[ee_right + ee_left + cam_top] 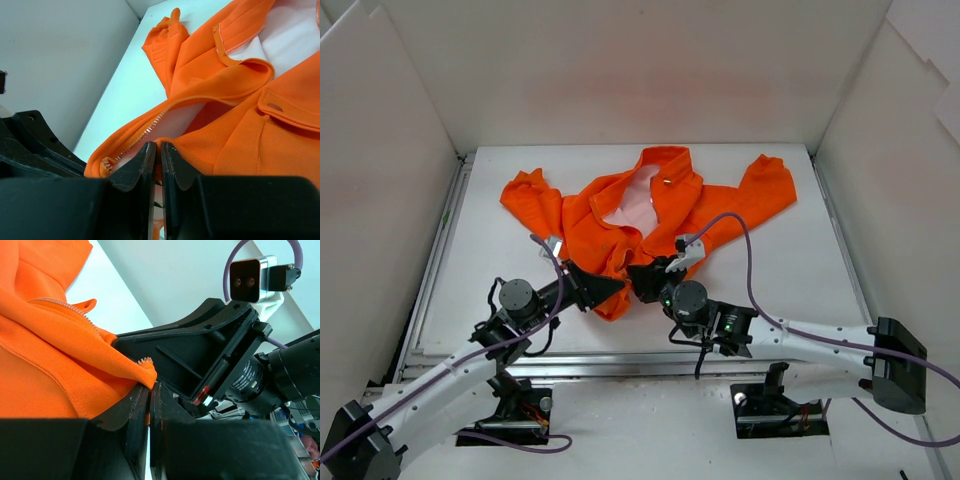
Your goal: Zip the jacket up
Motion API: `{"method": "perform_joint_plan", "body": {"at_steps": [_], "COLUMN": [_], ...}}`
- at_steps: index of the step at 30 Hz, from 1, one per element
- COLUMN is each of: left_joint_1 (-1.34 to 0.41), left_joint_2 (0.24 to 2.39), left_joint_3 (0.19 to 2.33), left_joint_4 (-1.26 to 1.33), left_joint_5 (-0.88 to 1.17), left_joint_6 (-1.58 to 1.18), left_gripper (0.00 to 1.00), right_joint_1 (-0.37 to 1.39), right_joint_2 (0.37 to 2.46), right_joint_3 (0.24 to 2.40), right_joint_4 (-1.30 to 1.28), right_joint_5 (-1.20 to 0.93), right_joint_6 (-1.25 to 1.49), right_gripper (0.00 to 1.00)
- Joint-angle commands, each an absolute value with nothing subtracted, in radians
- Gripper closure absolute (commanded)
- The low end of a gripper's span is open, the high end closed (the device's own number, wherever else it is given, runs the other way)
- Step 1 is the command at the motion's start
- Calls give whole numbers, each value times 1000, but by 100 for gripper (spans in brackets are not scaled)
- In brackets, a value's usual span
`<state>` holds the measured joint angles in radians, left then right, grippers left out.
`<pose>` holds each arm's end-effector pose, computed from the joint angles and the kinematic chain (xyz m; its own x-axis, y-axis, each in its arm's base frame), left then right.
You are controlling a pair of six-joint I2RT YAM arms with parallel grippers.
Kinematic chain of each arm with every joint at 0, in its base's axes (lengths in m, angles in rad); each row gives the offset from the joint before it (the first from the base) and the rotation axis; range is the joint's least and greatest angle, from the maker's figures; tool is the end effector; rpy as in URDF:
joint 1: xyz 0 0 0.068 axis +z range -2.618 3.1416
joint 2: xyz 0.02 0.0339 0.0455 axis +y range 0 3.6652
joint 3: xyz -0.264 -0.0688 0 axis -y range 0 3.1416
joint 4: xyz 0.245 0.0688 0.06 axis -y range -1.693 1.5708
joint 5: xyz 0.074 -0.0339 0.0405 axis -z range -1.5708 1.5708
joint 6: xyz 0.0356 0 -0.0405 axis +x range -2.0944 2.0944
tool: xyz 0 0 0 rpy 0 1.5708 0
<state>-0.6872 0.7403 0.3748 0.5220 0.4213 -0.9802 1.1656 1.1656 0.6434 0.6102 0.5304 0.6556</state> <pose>0.1303 -0.1258 0.2766 -0.6731 -0.4281 -0.6030 0.5963 0.1680 -0.7850 0.1200 0.2342 0.2951 -0.3347 0.5537 -0.7625 -0.4921 0.5874 0.6425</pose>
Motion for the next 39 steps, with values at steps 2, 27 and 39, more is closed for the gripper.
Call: {"method": "perform_joint_plan", "body": {"at_steps": [2,27,39], "left_joint_1": [-706,-770,-770], "left_joint_2": [732,836,810], "left_joint_3": [358,399,431], "left_joint_4": [675,709,586], "left_joint_5": [483,500,436], "left_joint_6": [-1011,-1045,-933], "left_gripper": [100,100,100], "right_joint_1": [1155,1032,1091], "right_joint_2": [1047,1218,950], "right_joint_3": [681,893,677], "right_joint_4": [585,353,190], "right_joint_5": [543,485,350], "right_joint_6": [712,807,917], "right_gripper": [100,100,100]}}
